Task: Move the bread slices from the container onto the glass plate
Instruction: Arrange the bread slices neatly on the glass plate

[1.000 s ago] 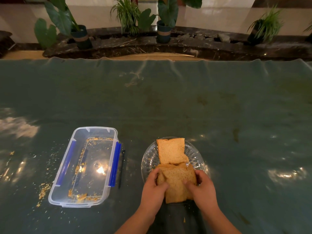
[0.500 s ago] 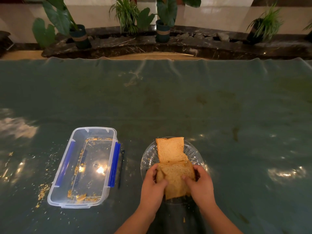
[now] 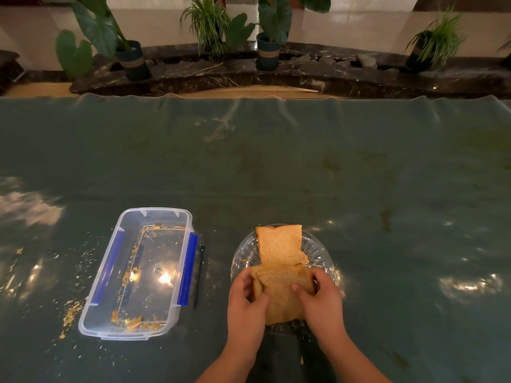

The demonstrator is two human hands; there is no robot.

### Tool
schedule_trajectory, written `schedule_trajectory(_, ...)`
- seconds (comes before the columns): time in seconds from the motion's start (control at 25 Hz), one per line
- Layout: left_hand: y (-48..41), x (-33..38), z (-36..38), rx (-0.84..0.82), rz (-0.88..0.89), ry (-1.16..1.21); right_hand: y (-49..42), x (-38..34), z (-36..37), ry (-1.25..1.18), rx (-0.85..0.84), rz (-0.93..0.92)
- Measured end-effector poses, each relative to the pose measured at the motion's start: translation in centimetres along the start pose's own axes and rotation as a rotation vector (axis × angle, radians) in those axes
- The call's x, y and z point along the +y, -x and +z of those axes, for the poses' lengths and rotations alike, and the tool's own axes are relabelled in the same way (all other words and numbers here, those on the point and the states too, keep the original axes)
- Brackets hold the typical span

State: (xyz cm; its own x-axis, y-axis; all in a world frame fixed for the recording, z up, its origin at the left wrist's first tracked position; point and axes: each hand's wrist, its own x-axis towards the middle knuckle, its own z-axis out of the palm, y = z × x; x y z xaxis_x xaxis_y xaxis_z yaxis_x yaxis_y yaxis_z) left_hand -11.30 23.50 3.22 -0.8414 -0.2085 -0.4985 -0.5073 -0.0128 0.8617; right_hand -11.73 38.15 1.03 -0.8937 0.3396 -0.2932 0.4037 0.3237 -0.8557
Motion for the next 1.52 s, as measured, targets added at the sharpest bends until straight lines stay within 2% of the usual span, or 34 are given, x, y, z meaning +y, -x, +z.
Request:
schedule_trajectory(0.24, -2.8, 1.4, -1.1, 0.036, -0.012, 0.018, -2.9, -2.6, 1.4, 0.069, -0.065, -0.035)
schedule_trajectory(0.52, -5.0, 1.3, -1.9, -0.056, -0.156, -0.103, -4.5, -2.3, 1.4, 0.229, -0.12, -0.043)
schedule_trajectory(0.72, -5.5, 1.1, -1.8, -0.028, -0.133, -0.143, -6.1, -2.7, -2.3, -0.086, -0.046, 0.071)
schedule_trajectory(0.8, -5.6, 1.3, -1.6, -0.028, -0.134, -0.166, -6.8, -2.0, -3.8, -0.13, -0.035, 0.152)
schedule_trajectory(0.92, -5.7, 1.4, -1.4, -0.035, -0.144, -0.198, -7.3, -0.8, -4.5, -0.023, -0.058, 0.231)
schedule_trajectory(1.04, -5.8, 1.2, -1.5, -0.037, -0.131, -0.24, -7.3, -0.1, -3.9, 0.181, -0.028, 0.163)
schedule_trajectory(1.32, -5.7, 1.2, -1.6, -0.019, -0.057, -0.341, -7.3, 0.4, -3.5, 0.129, 0.004, 0.128)
schedule_trajectory(1.52, -5.7, 1.1, -1.9, -0.012, -0.016, -0.363, -7.5, -0.1, -3.1, 0.351, -0.071, 0.07)
